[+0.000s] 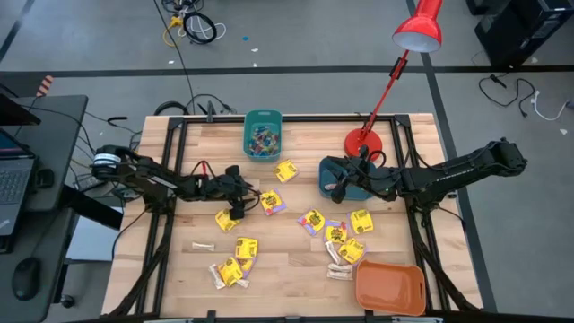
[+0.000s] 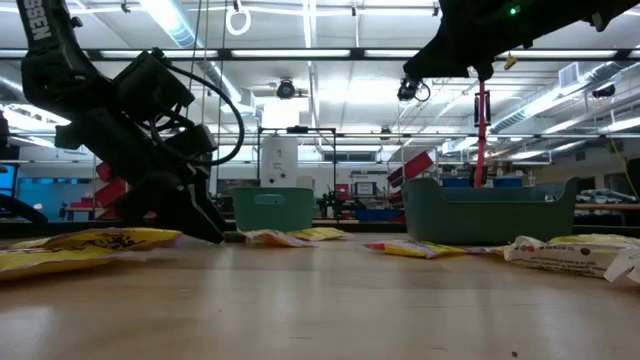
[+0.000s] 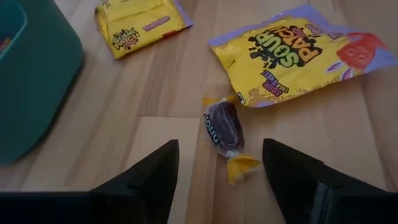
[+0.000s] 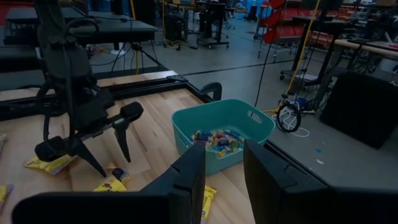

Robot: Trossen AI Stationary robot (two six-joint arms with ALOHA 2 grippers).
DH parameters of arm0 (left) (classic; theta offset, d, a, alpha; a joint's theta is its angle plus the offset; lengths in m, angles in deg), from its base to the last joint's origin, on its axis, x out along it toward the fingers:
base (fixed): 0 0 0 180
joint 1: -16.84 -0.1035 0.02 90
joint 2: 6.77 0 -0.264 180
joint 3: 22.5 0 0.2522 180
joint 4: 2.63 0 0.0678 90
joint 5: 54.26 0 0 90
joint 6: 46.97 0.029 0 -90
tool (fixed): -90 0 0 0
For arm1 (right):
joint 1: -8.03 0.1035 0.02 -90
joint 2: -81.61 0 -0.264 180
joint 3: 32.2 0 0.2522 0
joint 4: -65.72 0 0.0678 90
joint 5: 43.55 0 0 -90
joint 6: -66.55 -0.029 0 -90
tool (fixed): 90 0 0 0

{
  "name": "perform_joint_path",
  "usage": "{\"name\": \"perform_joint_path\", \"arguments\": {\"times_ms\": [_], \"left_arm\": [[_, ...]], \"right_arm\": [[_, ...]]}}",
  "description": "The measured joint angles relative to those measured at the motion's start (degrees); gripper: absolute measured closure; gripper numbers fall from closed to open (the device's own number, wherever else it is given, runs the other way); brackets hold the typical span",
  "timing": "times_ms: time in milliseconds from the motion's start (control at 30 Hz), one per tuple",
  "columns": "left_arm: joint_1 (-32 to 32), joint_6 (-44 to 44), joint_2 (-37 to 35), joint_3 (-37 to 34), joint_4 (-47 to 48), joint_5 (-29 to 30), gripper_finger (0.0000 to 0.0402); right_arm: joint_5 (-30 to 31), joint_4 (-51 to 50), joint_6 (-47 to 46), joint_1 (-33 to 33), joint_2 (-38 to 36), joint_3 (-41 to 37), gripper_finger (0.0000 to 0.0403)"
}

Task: Sort candy
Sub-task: Put the violet candy into the green bin

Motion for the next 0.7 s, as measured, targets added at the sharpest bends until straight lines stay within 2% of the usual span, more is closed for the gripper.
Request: {"name": "perform_joint_path", "arguments": {"times_ms": [700], "left_arm": [[0.0,1.3,0.1,0.0,0.7,-0.9,0.0332]], "right_arm": [[0.0,0.0,0.0,0.0,0.0,0.0,0.0307]]}}
